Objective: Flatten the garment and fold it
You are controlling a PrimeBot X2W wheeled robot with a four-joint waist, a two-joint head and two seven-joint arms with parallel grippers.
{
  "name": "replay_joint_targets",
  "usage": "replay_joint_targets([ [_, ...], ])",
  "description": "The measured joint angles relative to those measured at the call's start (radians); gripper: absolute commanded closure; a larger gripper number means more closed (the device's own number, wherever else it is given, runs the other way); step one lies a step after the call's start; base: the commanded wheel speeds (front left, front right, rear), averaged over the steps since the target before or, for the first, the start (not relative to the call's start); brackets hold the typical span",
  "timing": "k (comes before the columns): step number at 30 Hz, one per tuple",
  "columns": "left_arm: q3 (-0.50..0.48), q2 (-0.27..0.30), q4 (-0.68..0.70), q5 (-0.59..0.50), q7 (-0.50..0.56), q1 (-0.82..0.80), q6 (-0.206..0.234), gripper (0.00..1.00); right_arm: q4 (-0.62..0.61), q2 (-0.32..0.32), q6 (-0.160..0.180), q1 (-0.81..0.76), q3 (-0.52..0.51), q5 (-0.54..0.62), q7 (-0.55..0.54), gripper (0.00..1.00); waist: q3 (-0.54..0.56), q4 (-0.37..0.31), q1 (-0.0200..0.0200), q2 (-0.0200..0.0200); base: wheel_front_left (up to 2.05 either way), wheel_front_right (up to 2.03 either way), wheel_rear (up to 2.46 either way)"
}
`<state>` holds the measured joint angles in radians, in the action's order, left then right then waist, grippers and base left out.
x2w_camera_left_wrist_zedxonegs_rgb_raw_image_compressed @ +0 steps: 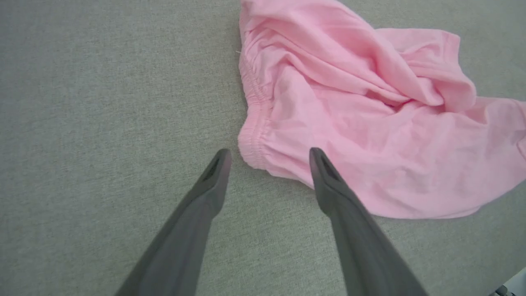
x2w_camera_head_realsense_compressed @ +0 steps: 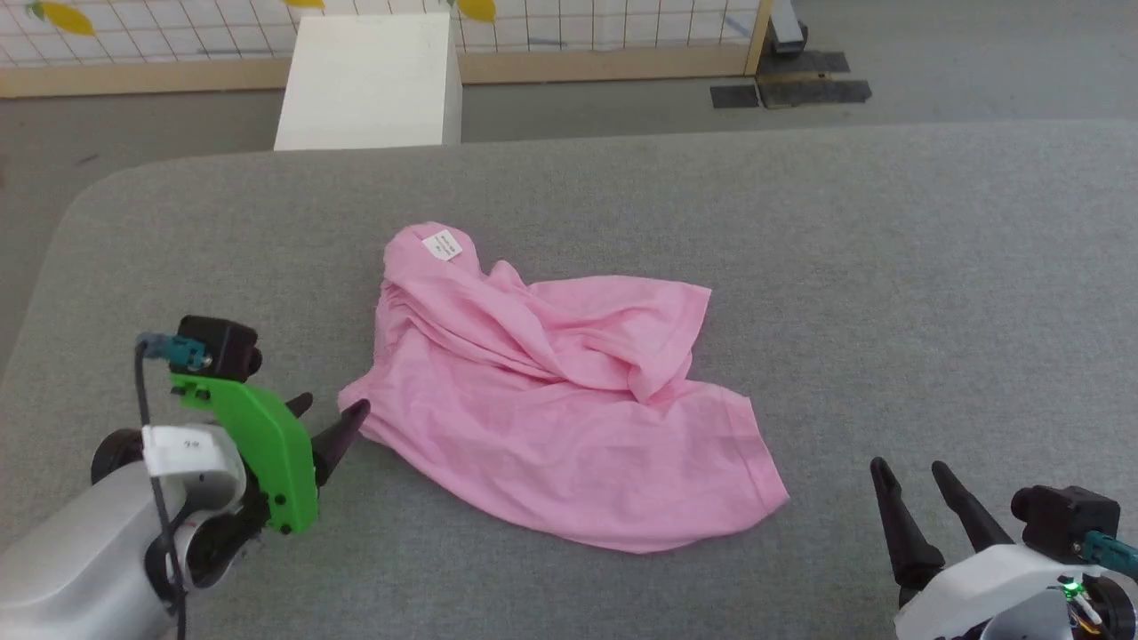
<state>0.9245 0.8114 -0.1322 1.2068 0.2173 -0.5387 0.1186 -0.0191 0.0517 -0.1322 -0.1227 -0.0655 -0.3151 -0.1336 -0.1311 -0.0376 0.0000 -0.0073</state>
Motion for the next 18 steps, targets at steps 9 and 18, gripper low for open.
replay_joint_targets([
  [9,0.047,-0.100,-0.211,0.008,0.084,-0.075,-0.082,0.00,-0.001,0.000,0.000,0.018,0.013,0.000,-0.008,0.00,-0.046,-0.023,0.0000,0.0000,0.00,0.00,0.00],
  [18,0.113,-0.149,-0.362,-0.007,0.205,-0.140,-0.123,0.98,0.001,0.000,0.000,0.030,0.023,0.000,-0.007,0.00,-0.094,-0.056,0.0000,0.0000,0.00,0.00,0.00],
])
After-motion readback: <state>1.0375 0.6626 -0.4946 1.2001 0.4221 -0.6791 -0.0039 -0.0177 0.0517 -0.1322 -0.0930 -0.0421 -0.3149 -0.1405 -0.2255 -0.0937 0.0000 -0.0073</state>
